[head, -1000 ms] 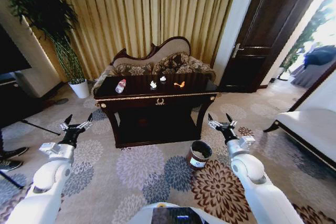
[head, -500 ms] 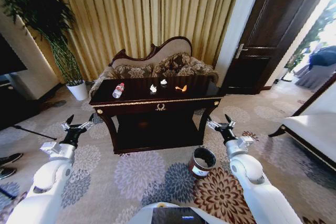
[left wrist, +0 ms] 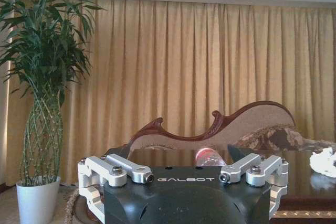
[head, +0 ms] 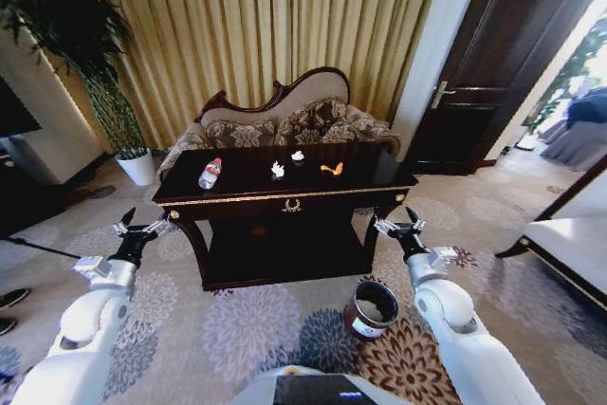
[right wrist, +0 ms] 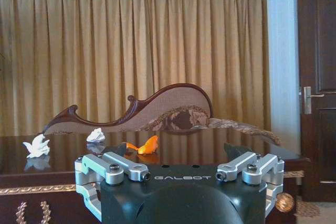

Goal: Move to the front of the table and place the trash on the table into the trash bin.

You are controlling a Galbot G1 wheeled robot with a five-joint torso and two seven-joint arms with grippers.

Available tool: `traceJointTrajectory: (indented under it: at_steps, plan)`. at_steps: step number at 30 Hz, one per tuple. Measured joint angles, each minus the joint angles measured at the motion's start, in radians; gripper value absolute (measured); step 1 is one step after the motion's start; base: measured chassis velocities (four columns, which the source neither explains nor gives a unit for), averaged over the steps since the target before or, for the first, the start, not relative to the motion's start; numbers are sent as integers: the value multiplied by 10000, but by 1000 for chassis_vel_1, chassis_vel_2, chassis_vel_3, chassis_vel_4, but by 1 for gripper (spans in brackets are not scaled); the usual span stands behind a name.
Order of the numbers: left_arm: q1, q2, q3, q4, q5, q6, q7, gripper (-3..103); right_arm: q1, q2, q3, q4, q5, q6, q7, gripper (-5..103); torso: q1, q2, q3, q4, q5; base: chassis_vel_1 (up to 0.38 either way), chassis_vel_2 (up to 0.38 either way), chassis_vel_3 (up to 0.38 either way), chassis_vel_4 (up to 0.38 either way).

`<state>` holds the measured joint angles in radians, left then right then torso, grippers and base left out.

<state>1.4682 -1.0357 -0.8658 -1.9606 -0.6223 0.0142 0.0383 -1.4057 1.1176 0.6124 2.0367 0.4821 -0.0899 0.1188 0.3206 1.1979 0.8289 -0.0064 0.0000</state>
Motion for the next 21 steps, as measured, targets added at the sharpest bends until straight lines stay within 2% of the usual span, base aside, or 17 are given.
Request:
traceJointTrajectory:
  at_steps: [12,21]
  plan:
    - [11,-37,23,12,154,-170,23,100,12,13,20,-74,-8,27,0,100,1,0,0,0,0,-100,149,136,-103]
    - [22,-41,35,32,282,-292,23,100,26,12,33,-89,-3,45,0,100,0,0,0,-3,-1,-78,64,79,-76]
